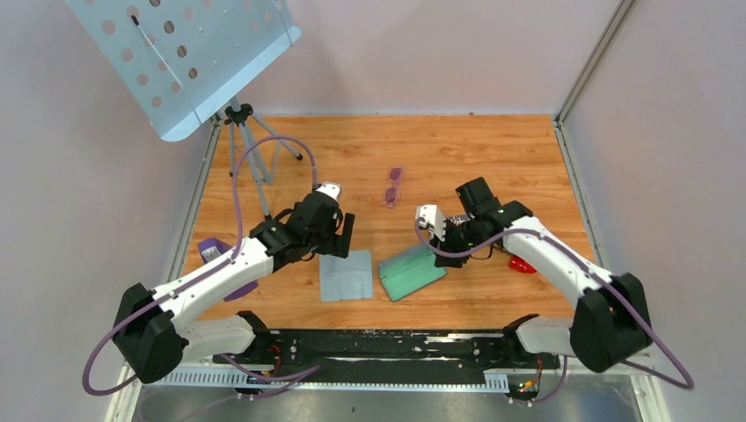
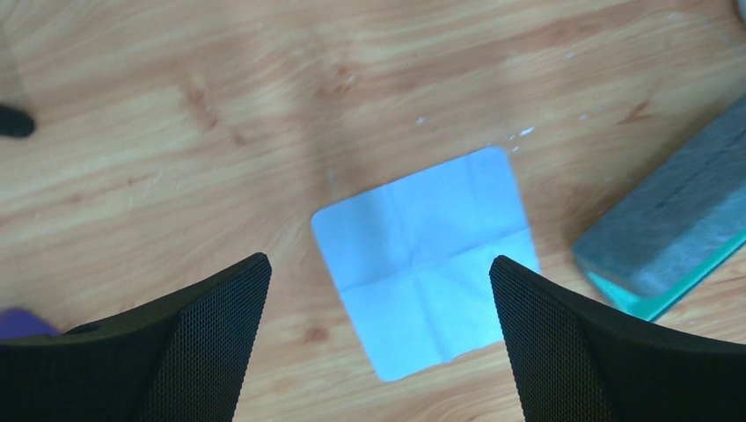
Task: Organize the sunglasses
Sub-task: Adjust the sunglasses case at the center of the board, then move the sunglasses case at the center of the board.
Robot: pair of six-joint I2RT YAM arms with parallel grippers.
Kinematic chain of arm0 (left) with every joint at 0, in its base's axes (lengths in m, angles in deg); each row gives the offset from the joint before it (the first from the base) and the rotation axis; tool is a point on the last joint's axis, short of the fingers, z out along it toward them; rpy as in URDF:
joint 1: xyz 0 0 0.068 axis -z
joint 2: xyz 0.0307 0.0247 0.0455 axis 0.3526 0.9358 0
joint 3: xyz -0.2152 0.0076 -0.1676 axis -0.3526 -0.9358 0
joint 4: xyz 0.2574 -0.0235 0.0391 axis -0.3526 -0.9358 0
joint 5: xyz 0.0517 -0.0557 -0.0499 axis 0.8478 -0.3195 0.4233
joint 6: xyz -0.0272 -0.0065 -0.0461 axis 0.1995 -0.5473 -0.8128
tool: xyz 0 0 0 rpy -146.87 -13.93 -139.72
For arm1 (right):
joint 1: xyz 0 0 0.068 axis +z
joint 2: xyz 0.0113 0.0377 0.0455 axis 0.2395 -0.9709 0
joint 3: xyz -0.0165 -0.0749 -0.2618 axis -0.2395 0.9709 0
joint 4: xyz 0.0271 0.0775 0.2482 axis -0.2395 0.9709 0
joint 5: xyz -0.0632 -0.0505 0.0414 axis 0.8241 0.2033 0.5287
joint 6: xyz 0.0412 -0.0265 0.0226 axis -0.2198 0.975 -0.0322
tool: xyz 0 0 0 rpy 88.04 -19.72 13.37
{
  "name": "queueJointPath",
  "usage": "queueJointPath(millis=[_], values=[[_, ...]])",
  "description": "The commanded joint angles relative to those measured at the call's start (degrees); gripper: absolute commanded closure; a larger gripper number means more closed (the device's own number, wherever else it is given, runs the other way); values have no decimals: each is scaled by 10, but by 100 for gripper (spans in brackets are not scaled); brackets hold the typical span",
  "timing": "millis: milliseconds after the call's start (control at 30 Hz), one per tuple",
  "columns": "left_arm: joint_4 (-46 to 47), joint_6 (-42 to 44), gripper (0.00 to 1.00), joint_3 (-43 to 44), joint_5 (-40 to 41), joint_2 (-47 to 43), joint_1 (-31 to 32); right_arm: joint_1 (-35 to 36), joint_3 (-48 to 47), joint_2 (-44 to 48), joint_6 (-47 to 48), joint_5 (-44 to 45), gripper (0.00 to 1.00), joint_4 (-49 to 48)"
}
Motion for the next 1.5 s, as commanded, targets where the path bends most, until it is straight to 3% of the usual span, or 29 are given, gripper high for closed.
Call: queueJointPath(millis=[0,200,333,600,800,1033,1267,1467], values=[[-28,-31,3,-38,30,-42,-5,7,-19,73,-6,-28,62,84],[-32,-52,6,-64,-11,-65,-5,8,-72,88,9,-6,49,117],[-36,-55,6,-69,-28,-87,-5,37,-155,35,91,65,42,134],[-62,-57,5,-54,-13,-127,-5,78,-224,-71,285,66,29,184],[-50,-65,5,-64,-8,-145,-5,103,-257,-149,310,60,29,211],[-44,-40,5,-70,-25,-129,-5,128,-231,-182,257,79,32,142],[-42,-30,5,-75,-36,-123,-5,141,-230,-224,212,82,50,111],[-45,-30,4,-87,-35,-133,-5,140,-227,-218,209,90,58,111]])
